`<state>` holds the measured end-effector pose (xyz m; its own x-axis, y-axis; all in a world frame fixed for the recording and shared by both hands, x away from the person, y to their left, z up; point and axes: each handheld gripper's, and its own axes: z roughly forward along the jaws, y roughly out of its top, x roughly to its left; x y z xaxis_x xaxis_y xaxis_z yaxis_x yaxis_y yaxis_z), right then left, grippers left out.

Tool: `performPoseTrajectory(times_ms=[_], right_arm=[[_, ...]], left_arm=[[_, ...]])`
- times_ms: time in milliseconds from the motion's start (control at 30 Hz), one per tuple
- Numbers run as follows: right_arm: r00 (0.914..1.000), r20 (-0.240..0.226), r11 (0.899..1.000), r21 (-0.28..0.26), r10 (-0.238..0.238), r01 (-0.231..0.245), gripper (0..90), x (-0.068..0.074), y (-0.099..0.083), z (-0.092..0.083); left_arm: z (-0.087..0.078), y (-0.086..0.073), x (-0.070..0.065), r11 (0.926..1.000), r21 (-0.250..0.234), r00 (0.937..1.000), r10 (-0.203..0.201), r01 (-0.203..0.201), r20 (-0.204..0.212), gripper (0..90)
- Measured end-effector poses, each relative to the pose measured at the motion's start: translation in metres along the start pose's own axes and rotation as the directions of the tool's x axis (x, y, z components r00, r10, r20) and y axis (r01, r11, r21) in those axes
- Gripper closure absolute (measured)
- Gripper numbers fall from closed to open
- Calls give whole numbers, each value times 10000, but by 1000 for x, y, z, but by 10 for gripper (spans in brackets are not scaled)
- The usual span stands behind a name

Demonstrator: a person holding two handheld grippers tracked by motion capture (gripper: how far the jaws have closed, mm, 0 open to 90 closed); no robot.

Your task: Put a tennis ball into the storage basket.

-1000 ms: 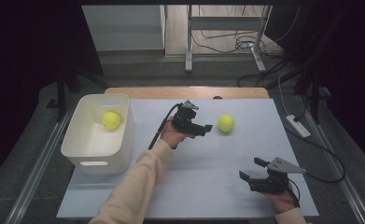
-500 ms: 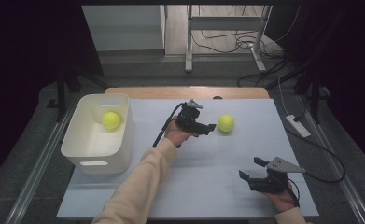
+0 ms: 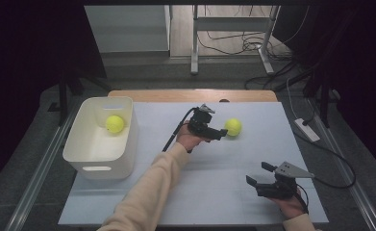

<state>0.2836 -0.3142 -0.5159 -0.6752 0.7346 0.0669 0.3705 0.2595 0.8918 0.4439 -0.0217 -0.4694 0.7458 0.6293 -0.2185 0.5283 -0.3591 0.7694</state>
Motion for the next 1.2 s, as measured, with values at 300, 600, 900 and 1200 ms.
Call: performPoseTrajectory(times_ms=[300,600,900,1200], right_arm=[[10000,-5,10000,-5,35,-35,141,0,0,0],[10000,-8,10000,-24,57,-57,141,-1,0,0],[10000,-14,10000,47,15,-14,141,-1,-1,2],[10000,1,10000,88,-21,21,141,-1,-1,3]], left_arm=[[12,2,-4,10000,44,9999,85,-86,90,106],[29,2,-3,9998,89,9998,204,-204,-15,106],[48,1,-2,9992,220,9993,342,-339,-163,106],[55,3,-1,9993,171,9992,333,-329,-235,107]])
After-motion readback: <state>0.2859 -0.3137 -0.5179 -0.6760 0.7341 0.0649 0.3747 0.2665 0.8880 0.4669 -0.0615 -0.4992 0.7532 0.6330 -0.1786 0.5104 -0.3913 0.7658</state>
